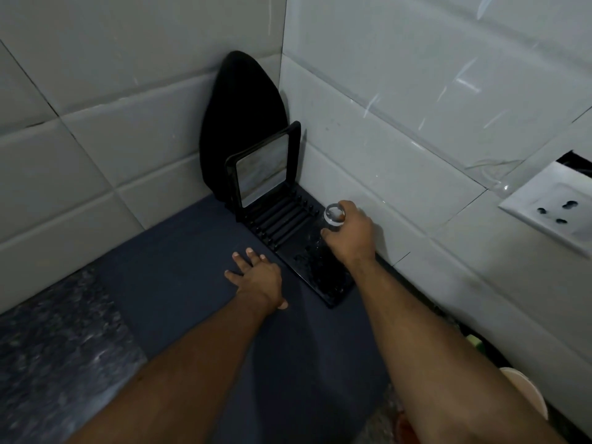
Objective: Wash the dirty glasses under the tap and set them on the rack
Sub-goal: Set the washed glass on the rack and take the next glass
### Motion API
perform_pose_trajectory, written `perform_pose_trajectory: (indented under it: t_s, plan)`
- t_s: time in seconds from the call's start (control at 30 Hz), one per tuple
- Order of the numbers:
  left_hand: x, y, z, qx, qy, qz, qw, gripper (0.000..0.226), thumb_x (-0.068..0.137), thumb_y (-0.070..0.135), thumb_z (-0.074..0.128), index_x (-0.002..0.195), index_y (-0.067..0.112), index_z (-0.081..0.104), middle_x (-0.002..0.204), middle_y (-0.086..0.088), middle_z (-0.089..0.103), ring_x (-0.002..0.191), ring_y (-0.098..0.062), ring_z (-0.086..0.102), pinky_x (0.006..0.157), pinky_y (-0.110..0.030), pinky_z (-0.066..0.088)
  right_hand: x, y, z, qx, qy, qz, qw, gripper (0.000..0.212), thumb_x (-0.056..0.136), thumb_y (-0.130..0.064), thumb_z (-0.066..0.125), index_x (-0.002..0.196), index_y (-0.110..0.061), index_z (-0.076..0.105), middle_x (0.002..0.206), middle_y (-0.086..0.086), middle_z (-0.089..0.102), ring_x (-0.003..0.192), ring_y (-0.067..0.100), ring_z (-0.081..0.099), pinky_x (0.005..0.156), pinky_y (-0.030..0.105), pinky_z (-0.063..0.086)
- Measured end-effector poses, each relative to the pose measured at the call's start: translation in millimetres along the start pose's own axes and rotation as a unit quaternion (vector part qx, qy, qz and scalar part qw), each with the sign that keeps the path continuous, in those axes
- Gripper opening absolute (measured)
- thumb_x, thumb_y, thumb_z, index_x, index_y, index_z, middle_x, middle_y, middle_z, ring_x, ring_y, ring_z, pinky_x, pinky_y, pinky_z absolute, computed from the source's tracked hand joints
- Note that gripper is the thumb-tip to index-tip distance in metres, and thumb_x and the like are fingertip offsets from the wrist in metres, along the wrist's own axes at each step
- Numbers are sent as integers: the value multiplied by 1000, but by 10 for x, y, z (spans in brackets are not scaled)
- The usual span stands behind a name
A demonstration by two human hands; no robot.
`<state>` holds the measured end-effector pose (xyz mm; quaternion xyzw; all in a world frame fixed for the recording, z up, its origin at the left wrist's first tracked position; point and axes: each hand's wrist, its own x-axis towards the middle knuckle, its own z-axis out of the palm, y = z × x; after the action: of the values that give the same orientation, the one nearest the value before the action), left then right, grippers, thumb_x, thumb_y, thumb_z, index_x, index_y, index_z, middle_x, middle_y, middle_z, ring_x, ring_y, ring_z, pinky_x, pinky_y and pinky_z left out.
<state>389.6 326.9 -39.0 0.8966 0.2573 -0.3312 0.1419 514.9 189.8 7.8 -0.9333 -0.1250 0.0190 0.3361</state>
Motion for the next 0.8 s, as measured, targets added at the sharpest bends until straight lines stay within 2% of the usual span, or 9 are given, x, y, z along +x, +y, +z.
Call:
perform_pose_trajectory:
  t_s: [0.1, 0.2, 0.27, 0.37, 0.47, 0.53, 0.6, 0.67, 0.8]
  plan:
    - [-28, 17, -27, 1, 1, -2, 1000, 133, 80, 42, 89, 163, -3, -5, 168, -30, -20, 151, -61, -17, 116, -82, 11, -136, -44, -90, 11, -23, 7, 1000, 99, 76, -12, 90, 161, -13, 38, 150, 14, 54, 136, 27, 53, 110, 19, 36]
    - [-20, 29, -72, 0, -2, -7, 1000, 132, 79, 41, 90, 164, -1, -2, 169, -30, -18, 151, -61, -17, 115, -82, 11, -360, -95, -138, 32, -27, -2, 999, 107, 80, -8, 86, 167, -18, 24, 146, 7, 59, 129, 24, 60, 112, 25, 43]
    - [-91, 3, -85, -1, 7, 2, 1000, 130, 80, 42, 89, 165, 0, 0, 170, -27, -17, 153, -58, -15, 117, -80, 11, -617, -117, -212, 42, -24, -12, 999, 102, 80, -7, 82, 165, -21, 28, 128, 6, 68, 107, 25, 70, 103, 35, 56]
    - [-240, -77, 3, 4, 46, 28, 999, 114, 90, 46, 79, 166, 6, 5, 174, -18, -10, 158, -49, -4, 119, -74, 18, -1039, -148, -387, 53, -35, -40, 997, 76, 80, -10, 80, 151, -18, 53, 110, 0, 74, 92, 21, 71, 95, 34, 60]
    - [-643, -60, 279, 55, 134, 82, 986, 79, 101, 33, 66, 163, 8, 25, 174, -16, 9, 154, -37, 25, 116, -66, 33, -1555, -190, -680, 17, -69, -20, 997, 58, 84, -18, 84, 139, -12, 65, 115, 7, 75, 103, 20, 71, 93, 23, 53]
    - [-943, -16, 486, 23, 164, 118, 979, 57, 100, 32, 63, 150, 11, 47, 165, -16, 33, 141, -34, 44, 112, -55, 41, -1845, -142, -816, -6, -85, -11, 996, 51, 84, -27, 85, 132, -15, 71, 118, 6, 75, 106, 19, 71, 93, 29, 57]
    - [-1353, 18, 684, -46, 177, 138, 973, 38, 98, 34, 63, 129, 12, 61, 141, -13, 58, 123, -32, 59, 102, -45, 51, -2188, -41, -1009, -32, -95, -12, 995, 45, 85, -33, 83, 125, -17, 74, 115, 3, 76, 104, 20, 72, 92, 36, 60]
    - [-1693, 33, 843, -86, 191, 144, 967, 31, 99, 34, 63, 120, 11, 66, 124, -13, 68, 112, -33, 65, 92, -42, 56, -2477, 78, -1191, -57, -97, -6, 994, 43, 86, -37, 81, 123, -18, 75, 113, 3, 77, 102, 20, 73, 91, 38, 60]
    - [-2375, 79, 1192, -126, 230, 143, 955, 28, 99, 30, 61, 118, 11, 71, 115, -11, 73, 105, -33, 69, 88, -41, 59, -3116, 355, -1610, -76, -89, 1, 993, 39, 87, -39, 78, 121, -21, 76, 112, 0, 77, 102, 20, 72, 90, 39, 60]
